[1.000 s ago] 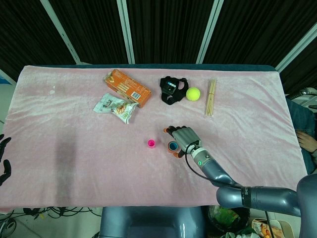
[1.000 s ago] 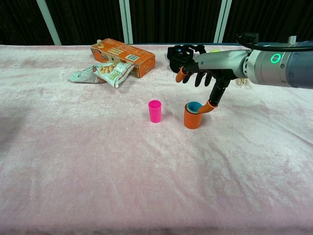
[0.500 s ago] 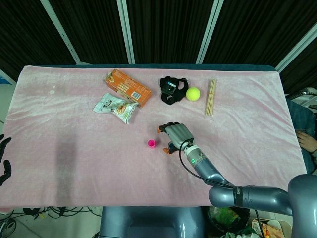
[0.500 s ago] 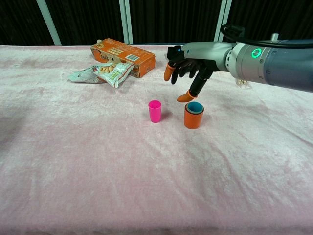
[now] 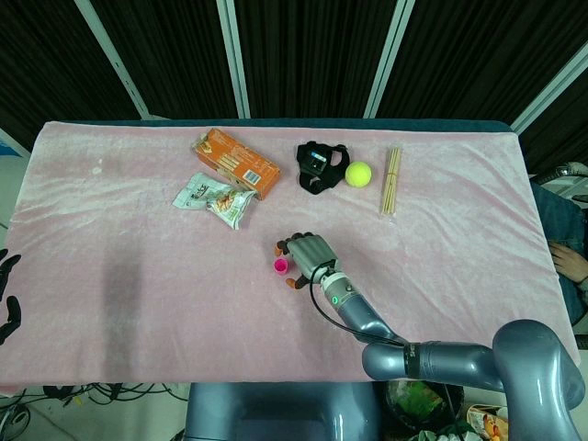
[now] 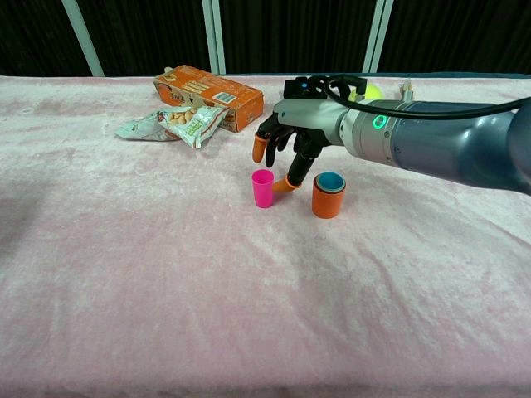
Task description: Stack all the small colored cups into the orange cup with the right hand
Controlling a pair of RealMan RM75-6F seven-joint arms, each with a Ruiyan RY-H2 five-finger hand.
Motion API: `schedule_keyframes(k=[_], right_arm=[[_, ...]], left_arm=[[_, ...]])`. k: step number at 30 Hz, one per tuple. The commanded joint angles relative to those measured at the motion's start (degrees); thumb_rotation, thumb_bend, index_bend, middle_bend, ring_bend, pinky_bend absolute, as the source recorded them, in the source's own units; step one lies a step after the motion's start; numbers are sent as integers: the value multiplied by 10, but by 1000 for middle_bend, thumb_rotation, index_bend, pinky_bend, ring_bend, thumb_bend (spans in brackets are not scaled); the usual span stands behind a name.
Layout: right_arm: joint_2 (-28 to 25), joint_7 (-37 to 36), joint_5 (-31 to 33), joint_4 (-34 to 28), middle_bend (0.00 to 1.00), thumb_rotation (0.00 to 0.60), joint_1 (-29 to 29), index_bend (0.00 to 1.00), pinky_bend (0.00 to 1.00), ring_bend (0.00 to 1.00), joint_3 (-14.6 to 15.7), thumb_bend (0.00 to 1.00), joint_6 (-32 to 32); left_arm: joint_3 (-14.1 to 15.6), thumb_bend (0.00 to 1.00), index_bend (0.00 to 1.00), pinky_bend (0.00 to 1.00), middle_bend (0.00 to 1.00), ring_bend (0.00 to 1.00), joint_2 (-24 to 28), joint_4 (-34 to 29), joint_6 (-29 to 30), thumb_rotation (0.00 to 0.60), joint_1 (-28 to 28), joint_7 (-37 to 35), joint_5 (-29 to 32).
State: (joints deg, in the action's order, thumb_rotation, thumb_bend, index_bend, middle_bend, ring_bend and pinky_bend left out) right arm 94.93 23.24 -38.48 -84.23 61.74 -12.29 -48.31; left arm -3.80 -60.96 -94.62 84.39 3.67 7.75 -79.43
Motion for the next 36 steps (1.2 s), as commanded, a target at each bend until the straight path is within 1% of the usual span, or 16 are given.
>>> schedule_keyframes(k=[1, 5, 11, 17, 24, 30, 36], right_arm=[[12, 3, 1, 14, 335, 600, 4, 366, 209, 199, 1, 197, 2], [26, 3, 1, 33, 337, 600, 6, 376, 209, 199, 1, 199, 7], [47, 1, -8, 63, 377, 600, 8, 417, 209, 214, 0, 211, 11], [68, -3, -15, 87, 431, 600, 6, 479, 209, 248, -3, 244, 6], [87, -6, -22, 110, 466, 600, 3, 523, 209, 272, -10, 291, 1], [89, -13, -26, 113, 470, 600, -3, 535, 209, 276, -18, 302, 4], [61, -13, -30, 83, 479, 600, -8, 543, 208, 276, -26, 302, 6]], left_arm=[[0, 706, 106, 0, 41, 0, 0, 0, 0, 600, 0, -1, 0], [0, 706, 106, 0, 41, 0, 0, 1, 0, 600, 0, -1, 0], [0, 706, 106, 0, 41, 0, 0, 1, 0, 600, 0, 0, 0], [0, 706, 106, 0, 42, 0, 0, 1, 0, 600, 0, 0, 0], [0, 706, 106, 0, 42, 0, 1, 2, 0, 600, 0, -1, 1], [0, 706, 106, 0, 42, 0, 1, 1, 0, 600, 0, -1, 0], [0, 706, 106, 0, 42, 0, 1, 2, -1, 600, 0, -1, 0]])
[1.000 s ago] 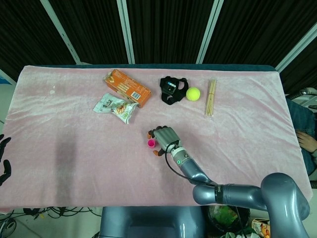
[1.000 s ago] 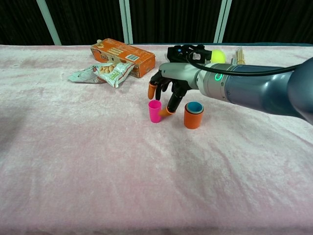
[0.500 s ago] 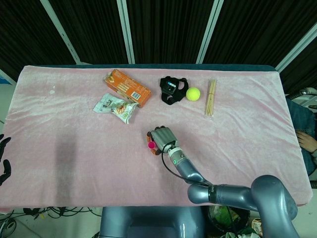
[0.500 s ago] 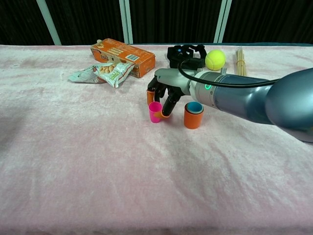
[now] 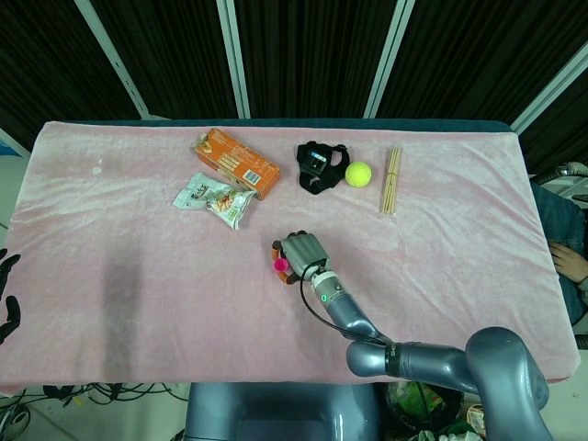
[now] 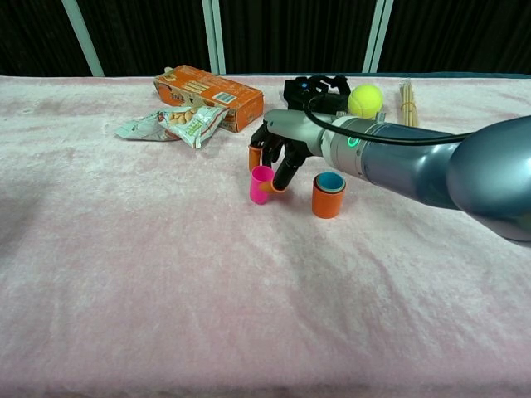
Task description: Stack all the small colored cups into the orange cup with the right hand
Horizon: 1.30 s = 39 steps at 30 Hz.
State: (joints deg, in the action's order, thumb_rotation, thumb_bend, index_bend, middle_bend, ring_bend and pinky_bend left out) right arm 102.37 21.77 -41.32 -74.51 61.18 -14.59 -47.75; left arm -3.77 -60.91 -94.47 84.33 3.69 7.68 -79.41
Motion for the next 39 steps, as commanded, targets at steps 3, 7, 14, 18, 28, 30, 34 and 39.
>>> schedule_keyframes(k=[3, 7, 14, 18, 28, 30, 34, 39], right_arm=[[-49, 1, 3, -53, 480, 600, -10, 545, 209, 276, -10, 302, -1], [-99, 0, 11, -111, 482, 600, -22, 548, 208, 276, -17, 302, -6], [-218, 6, 30, -231, 483, 600, -50, 548, 208, 276, -4, 302, -6], [-240, 7, 28, -256, 483, 600, -55, 548, 209, 276, 5, 301, -13], [-244, -2, 10, -266, 484, 600, -66, 548, 209, 276, 27, 302, -27], [-238, -5, 6, -260, 485, 600, -67, 549, 208, 276, 31, 302, -28], [-230, -1, 0, -246, 485, 600, -67, 550, 209, 276, 39, 302, -32], [-225, -3, -1, -237, 485, 600, -69, 552, 208, 276, 45, 303, -32]], left_arm=[[0, 706, 106, 0, 41, 0, 0, 0, 0, 600, 0, 0, 0], [1, 706, 106, 0, 41, 0, 0, 0, 0, 600, 0, 1, -1], [0, 706, 106, 0, 42, 0, -1, -2, 2, 600, 0, 6, -1], [1, 706, 106, 0, 42, 0, -2, -3, 3, 600, 0, 10, -2], [0, 707, 106, 0, 42, 0, -2, -3, 3, 600, 0, 13, -1], [0, 706, 106, 0, 42, 0, -2, -3, 3, 600, 0, 13, 0], [0, 706, 106, 0, 42, 0, -2, -2, 2, 600, 0, 14, 0], [0, 705, 106, 0, 42, 0, -2, -2, 1, 600, 0, 13, 1]])
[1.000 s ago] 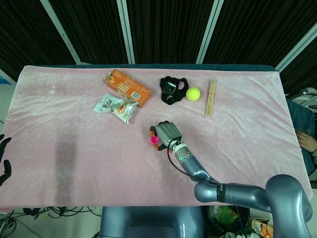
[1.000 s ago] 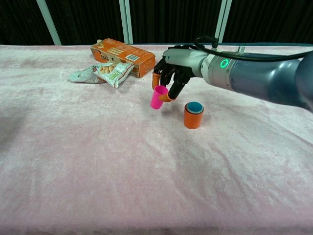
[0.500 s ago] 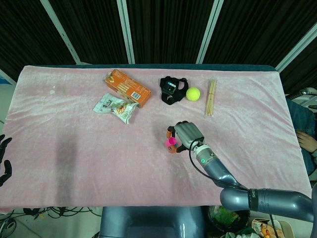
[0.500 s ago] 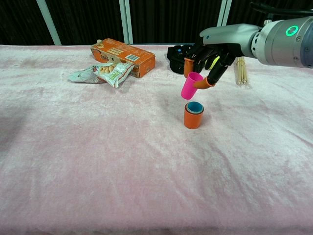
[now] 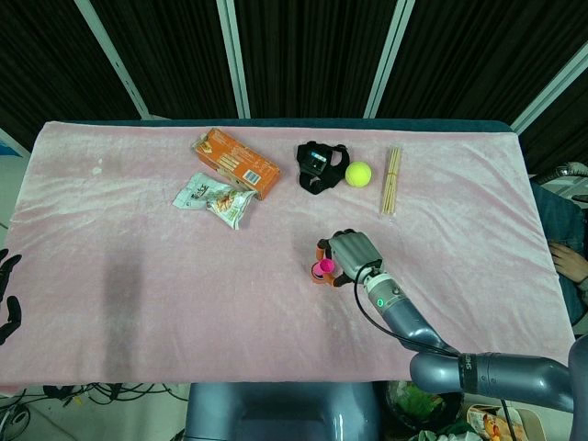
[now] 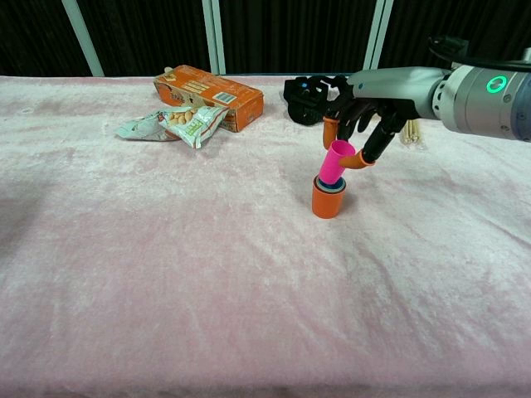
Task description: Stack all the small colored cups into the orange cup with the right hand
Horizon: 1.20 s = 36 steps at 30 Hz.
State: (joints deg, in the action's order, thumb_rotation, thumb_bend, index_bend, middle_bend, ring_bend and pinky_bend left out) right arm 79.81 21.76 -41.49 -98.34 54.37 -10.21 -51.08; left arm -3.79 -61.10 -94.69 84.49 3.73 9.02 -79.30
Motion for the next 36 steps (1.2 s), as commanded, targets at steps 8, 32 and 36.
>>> schedule_keyframes(k=[8, 32, 36], right_arm=[[8, -10, -5, 11, 483, 600, -3, 552, 209, 276, 7, 304, 9], [-87, -44, -106, -49, 72, 600, -75, 132, 204, 140, 28, 184, -75], [-123, -77, -219, -59, 58, 600, -157, 108, 205, 130, 78, 180, -166]], left_arm=[[0, 706, 106, 0, 42, 0, 0, 0, 0, 600, 0, 1, 0], [0, 706, 106, 0, 41, 0, 1, 0, 3, 600, -1, -4, -2], [1, 706, 106, 0, 41, 0, 1, -2, 5, 600, -2, -3, -4]])
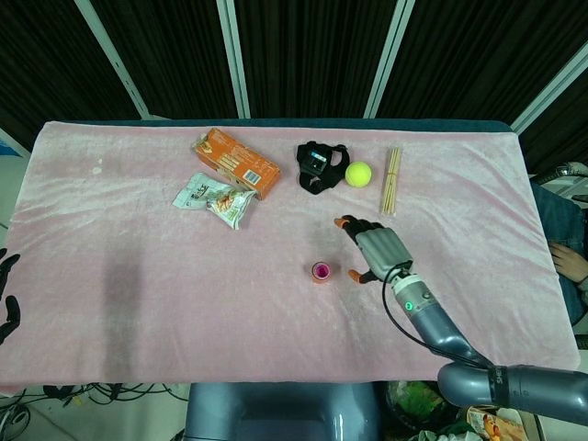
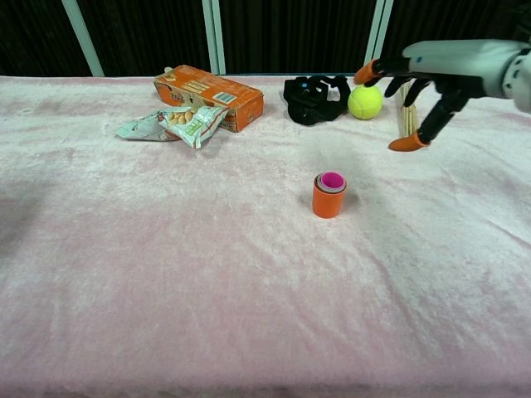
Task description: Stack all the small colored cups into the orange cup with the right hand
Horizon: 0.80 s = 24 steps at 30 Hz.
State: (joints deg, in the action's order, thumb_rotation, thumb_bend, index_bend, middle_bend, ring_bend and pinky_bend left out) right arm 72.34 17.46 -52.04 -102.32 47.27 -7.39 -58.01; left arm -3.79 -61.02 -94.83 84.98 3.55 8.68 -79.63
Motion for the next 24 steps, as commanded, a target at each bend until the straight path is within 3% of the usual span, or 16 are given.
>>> schedule_keyframes(k=[1, 9, 11, 16, 21, 24], right_arm=[[-52, -40, -134, -16, 53, 600, -103, 102, 205, 128, 59, 178, -117], [-64, -69, -210, 26, 41, 600, -245, 89, 204, 125, 108, 174, -293], [-55, -65, -227, 56, 41, 600, -298, 89, 204, 125, 131, 174, -347], [-26, -79, -240, 108, 41, 600, -346, 88, 204, 125, 136, 174, -378], [-7, -90, -246, 162, 41, 600, -364, 79, 204, 125, 115, 174, -382], [-7, -92, -250, 165, 41, 600, -370, 77, 204, 125, 109, 174, -377]], left_arm=[[1, 706, 106, 0, 41, 0, 0, -1, 0, 600, 0, 1, -1], [3, 706, 106, 0, 40, 0, -3, -9, 6, 600, -2, 12, -7], [5, 706, 106, 0, 40, 0, -4, -13, 13, 600, -3, 18, -16], [10, 706, 106, 0, 40, 0, -9, -17, 20, 600, -4, 28, -32], [16, 706, 105, 0, 39, 0, -10, -29, 29, 600, -6, 39, -50], [17, 706, 106, 0, 39, 0, -10, -31, 30, 600, -7, 43, -53]])
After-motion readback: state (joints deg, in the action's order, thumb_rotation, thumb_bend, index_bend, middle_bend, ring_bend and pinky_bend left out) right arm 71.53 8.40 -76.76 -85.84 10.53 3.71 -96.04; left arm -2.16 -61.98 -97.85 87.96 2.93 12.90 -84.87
